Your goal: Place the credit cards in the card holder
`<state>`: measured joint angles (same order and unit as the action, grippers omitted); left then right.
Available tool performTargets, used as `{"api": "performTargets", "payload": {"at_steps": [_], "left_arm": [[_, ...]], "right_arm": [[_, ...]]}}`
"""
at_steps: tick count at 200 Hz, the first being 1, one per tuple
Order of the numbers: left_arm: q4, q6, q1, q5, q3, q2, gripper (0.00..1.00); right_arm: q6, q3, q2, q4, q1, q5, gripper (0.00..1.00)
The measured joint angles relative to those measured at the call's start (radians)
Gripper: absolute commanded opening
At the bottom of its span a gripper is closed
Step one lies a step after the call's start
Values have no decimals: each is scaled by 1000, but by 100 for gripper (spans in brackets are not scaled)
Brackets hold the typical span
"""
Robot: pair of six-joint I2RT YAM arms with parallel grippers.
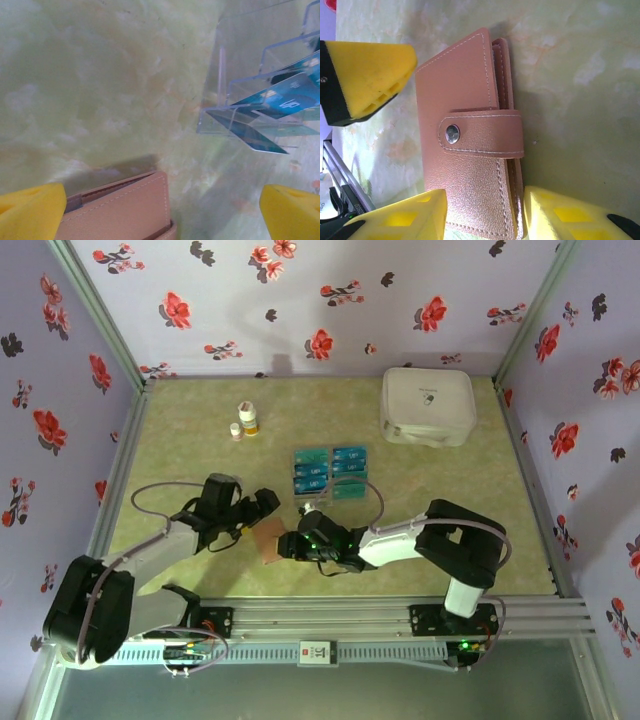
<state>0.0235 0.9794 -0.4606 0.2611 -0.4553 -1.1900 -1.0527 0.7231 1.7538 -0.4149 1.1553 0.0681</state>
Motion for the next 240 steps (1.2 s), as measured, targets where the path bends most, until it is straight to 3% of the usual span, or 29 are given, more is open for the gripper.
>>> {"api": "performTargets", "payload": {"at_steps": [46, 128, 191, 240], "left_arm": [[-34, 7, -34, -41, 2, -35, 100], [32, -17, -27, -60, -41, -31, 100], [130, -87, 106, -41, -160, -10, 100], [131, -86, 128, 23, -168, 0, 100]], "right_arm": [[-39, -1, 29, -41, 0, 18, 0], [-58, -74, -39, -126, -33, 33, 0], [12, -69, -308, 38, -71, 6, 0], [78, -13, -454, 209, -108, -35, 0]]}}
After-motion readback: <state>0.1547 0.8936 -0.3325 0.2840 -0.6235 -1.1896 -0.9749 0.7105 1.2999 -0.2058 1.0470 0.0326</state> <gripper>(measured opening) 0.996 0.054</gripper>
